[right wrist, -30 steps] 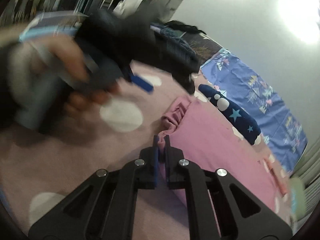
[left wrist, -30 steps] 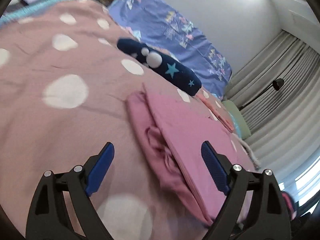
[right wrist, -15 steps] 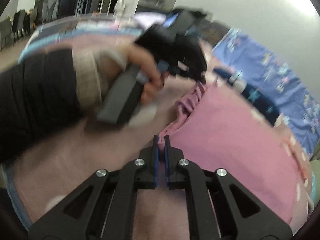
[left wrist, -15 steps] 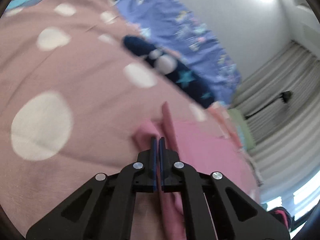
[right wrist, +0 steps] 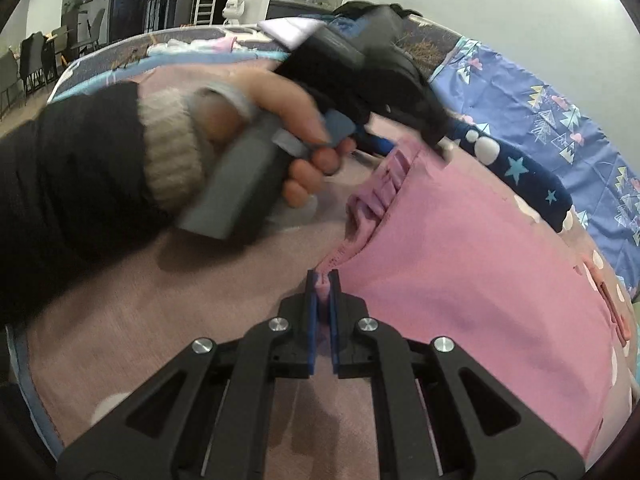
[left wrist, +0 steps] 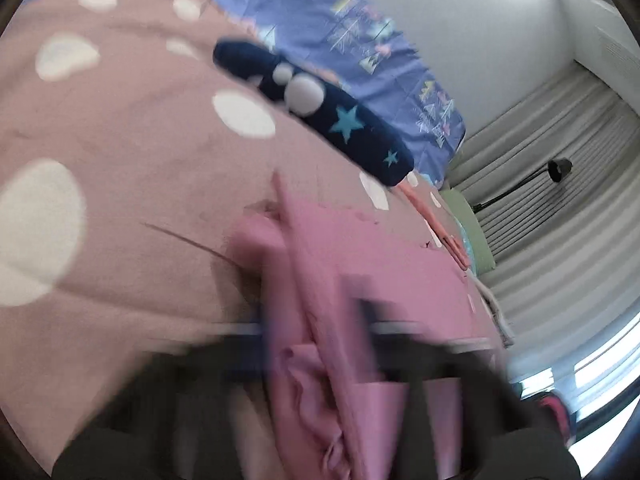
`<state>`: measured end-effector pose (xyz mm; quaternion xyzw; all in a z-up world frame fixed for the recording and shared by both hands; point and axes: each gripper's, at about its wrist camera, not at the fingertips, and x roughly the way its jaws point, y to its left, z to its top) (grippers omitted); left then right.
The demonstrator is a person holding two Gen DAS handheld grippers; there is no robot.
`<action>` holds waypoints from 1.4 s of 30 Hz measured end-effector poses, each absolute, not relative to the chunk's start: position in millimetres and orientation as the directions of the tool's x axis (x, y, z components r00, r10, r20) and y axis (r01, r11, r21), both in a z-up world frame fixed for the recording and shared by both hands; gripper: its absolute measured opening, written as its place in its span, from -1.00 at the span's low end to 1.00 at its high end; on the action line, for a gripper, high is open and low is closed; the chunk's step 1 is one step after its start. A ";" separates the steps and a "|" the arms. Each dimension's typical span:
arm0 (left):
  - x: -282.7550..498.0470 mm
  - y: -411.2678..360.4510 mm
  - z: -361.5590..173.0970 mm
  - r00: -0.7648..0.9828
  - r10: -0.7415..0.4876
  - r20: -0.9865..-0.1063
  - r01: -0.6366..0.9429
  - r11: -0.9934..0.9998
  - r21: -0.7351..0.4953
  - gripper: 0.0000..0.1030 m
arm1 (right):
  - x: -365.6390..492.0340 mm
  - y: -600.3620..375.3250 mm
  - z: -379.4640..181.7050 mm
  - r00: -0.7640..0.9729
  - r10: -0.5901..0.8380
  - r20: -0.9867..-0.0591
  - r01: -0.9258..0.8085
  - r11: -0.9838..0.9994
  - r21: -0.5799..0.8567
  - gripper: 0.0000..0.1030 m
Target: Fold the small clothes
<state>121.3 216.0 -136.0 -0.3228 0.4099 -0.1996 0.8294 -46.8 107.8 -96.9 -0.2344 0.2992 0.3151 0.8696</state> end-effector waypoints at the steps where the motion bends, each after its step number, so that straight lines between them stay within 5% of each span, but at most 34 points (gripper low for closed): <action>1: 128.0 217.7 -137.1 0.596 -0.588 -0.547 0.038 0.701 -0.712 -0.87 | -50.0 107.7 -93.1 0.638 0.412 -0.650 -0.682 0.694 -0.230 -0.90; 8: 126.4 228.9 -148.2 0.625 -0.577 -0.526 0.046 0.700 -0.713 -0.81 | -49.3 109.2 -105.8 0.602 0.388 -0.698 -0.698 0.680 -0.225 -0.87; 12: 121.6 223.0 -144.6 0.620 -0.563 -0.546 0.070 0.733 -0.677 -0.75 | -58.2 93.2 -93.7 0.649 0.399 -0.648 -0.664 0.712 -0.227 -0.25; 24: 122.2 219.7 -144.3 0.608 -0.578 -0.544 0.101 0.736 -0.669 -0.59 | -60.6 97.6 -112.1 0.655 0.301 -0.693 -0.652 0.688 -0.318 -0.12; 33: 121.7 220.1 -144.9 0.607 -0.581 -0.542 0.103 0.734 -0.671 -0.59 | -25.9 130.5 -118.1 0.696 0.235 -0.678 -0.603 0.704 -0.374 -0.19; 36: 123.0 218.2 -144.0 0.602 -0.574 -0.555 0.103 0.745 -0.659 -0.59 | -13.3 129.3 -117.1 0.659 0.263 -0.704 -0.622 0.717 -0.315 -0.70; 42: 130.5 214.1 -137.9 0.596 -0.569 -0.567 0.090 0.749 -0.656 -0.78 | -12.6 108.9 -98.9 0.670 0.336 -0.662 -0.603 0.767 -0.221 -0.81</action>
